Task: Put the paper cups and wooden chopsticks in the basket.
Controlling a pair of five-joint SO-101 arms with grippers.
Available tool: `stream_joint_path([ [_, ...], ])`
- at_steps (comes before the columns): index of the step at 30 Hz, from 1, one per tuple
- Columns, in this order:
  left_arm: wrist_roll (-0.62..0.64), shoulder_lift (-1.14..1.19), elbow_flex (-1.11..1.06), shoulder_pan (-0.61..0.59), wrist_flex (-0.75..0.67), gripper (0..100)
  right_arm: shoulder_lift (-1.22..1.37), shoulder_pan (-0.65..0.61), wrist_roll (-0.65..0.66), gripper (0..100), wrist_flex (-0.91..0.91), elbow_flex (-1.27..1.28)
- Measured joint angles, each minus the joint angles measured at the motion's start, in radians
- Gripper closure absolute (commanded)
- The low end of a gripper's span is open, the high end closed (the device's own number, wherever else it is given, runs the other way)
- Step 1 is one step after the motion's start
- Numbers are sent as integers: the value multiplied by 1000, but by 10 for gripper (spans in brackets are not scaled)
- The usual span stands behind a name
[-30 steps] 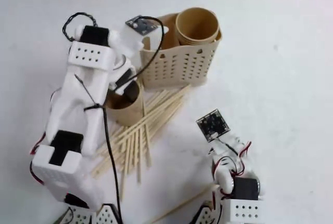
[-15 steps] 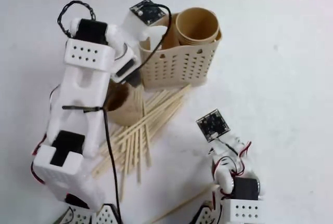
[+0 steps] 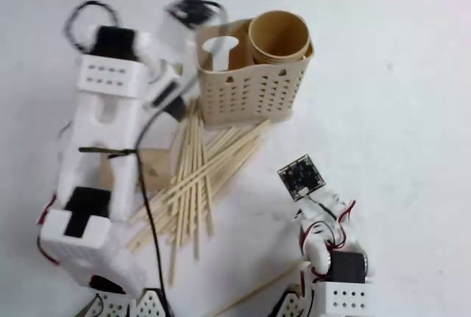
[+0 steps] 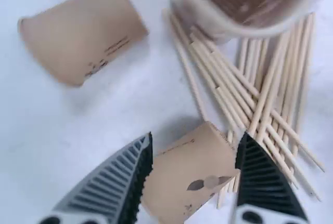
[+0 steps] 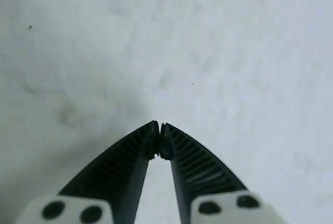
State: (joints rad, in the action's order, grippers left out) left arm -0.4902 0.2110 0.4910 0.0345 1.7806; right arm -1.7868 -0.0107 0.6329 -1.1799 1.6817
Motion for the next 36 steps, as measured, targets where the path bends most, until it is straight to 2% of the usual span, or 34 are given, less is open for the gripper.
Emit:
stream_joint_path([
  [4,14,-83,-107,-196,0,733,0,0,0,981,0,0],
  [9,-135,-227,-316,-459,-6,731,0,0,0,981,0,0],
  [12,-178,-311,-476,-557,-61,698,0,0,0,981,0,0],
  [14,-181,-356,-595,-582,-114,680,0,0,0,981,0,0],
  [21,-55,-446,-933,-542,-298,677,0,0,0,981,0,0],
  [28,55,-454,-1049,-394,-413,679,0,0,0,981,0,0],
  [34,95,-454,-1134,-276,-531,682,0,0,0,981,0,0],
  [36,98,-454,-1168,-261,-577,722,0,0,0,981,0,0],
])
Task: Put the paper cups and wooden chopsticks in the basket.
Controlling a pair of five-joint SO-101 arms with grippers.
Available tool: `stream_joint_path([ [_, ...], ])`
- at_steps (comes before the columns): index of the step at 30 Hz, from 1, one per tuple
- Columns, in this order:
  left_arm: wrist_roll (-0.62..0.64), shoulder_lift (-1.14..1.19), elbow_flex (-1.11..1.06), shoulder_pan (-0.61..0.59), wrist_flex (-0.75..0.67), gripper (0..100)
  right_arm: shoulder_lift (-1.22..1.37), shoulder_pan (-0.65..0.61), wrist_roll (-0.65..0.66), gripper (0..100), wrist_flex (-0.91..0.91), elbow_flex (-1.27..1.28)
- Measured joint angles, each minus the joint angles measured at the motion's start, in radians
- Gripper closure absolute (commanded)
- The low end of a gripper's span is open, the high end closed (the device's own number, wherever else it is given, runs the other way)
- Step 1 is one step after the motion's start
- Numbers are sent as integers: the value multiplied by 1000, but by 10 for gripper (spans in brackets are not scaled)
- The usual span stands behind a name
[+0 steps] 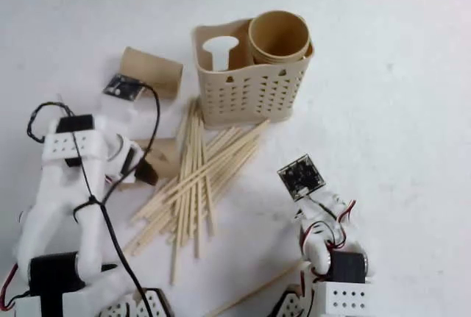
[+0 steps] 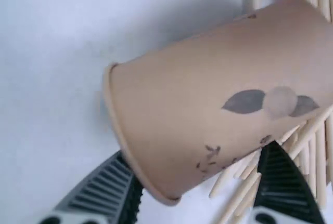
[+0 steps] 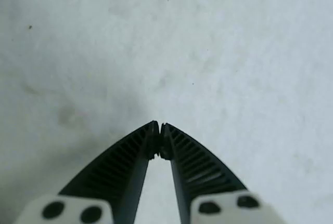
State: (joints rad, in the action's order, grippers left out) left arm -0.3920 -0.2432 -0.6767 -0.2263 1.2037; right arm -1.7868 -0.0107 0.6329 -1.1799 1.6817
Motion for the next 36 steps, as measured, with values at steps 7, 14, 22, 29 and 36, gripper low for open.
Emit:
stream_joint_path([
  [7,0,0,-94,5,-172,922,0,0,0,981,0,0],
  [14,3,-3,-95,5,-216,924,0,0,0,981,0,0],
  [22,3,-3,-17,5,-201,976,0,0,0,981,0,0],
  [29,3,-3,253,5,14,978,0,0,0,981,0,0],
  [36,3,-3,582,11,242,978,0,0,0,981,0,0],
])
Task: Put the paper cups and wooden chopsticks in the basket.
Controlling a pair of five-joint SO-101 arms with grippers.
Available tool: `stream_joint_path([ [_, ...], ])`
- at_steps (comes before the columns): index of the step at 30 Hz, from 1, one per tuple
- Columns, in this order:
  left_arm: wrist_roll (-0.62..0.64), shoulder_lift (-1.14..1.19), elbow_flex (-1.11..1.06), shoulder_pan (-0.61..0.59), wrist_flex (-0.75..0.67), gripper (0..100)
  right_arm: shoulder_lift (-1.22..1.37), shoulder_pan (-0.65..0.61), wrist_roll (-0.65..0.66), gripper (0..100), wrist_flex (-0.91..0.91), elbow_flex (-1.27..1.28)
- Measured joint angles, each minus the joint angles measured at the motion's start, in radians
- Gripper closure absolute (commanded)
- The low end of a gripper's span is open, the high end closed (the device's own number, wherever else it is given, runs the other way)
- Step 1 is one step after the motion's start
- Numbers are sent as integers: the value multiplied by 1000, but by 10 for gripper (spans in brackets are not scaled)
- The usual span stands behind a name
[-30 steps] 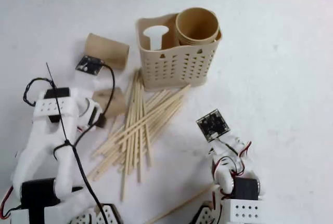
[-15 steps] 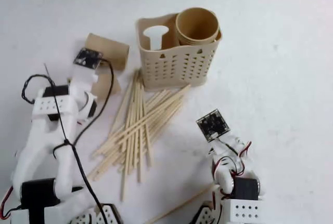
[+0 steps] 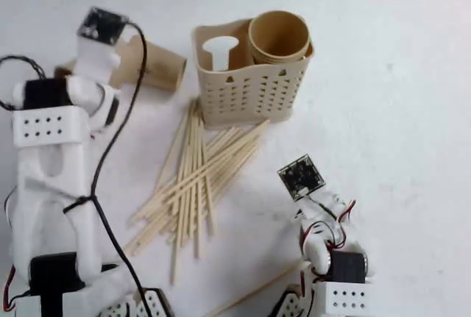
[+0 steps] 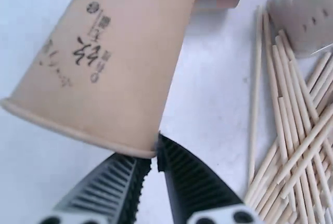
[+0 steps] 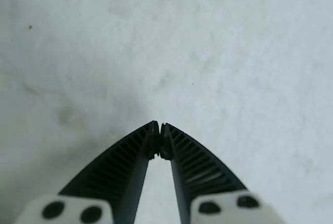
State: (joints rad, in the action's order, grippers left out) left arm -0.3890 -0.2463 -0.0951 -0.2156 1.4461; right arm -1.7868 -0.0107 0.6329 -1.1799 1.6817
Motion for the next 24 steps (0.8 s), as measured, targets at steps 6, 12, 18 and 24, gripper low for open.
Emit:
stream_joint_path([
  [6,0,0,390,138,193,977,0,0,0,981,0,0],
  [12,0,-6,578,430,221,977,0,0,0,981,0,0],
  [18,0,46,488,608,49,977,0,0,0,981,0,0],
  [24,38,249,525,615,15,977,0,0,0,981,0,0],
])
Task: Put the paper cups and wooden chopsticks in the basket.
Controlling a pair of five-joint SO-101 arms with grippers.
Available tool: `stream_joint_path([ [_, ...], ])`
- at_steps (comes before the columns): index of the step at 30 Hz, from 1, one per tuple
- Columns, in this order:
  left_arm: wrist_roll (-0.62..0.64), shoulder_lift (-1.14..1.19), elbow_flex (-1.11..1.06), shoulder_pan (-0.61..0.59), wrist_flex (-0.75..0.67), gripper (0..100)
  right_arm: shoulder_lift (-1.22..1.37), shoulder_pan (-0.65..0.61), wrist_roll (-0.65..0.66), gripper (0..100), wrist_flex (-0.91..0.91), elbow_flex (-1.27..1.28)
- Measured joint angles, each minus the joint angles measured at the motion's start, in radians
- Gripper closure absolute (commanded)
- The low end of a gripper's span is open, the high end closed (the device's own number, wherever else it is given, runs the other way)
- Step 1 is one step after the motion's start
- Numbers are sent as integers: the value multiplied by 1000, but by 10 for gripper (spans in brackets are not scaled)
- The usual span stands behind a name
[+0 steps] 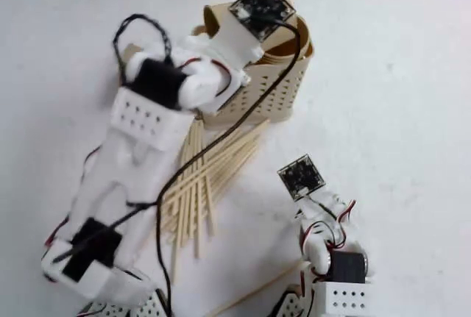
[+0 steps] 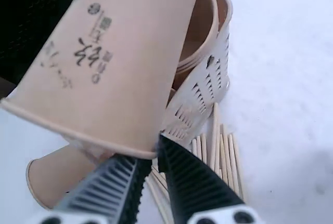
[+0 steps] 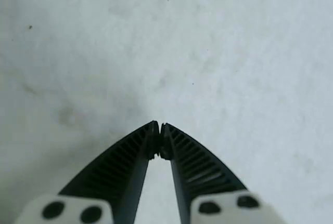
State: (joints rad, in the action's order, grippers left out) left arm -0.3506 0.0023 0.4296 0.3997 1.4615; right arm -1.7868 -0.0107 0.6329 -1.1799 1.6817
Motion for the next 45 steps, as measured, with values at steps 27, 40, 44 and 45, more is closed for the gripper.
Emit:
stream_joint_path([
  [27,21,158,310,0,130,892,0,0,0,981,0,0],
  [40,86,163,379,-2,35,891,0,0,0,981,0,0],
  [44,172,178,381,-2,-51,893,0,0,0,981,0,0],
  [45,183,190,371,-2,-74,893,0,0,0,981,0,0],
])
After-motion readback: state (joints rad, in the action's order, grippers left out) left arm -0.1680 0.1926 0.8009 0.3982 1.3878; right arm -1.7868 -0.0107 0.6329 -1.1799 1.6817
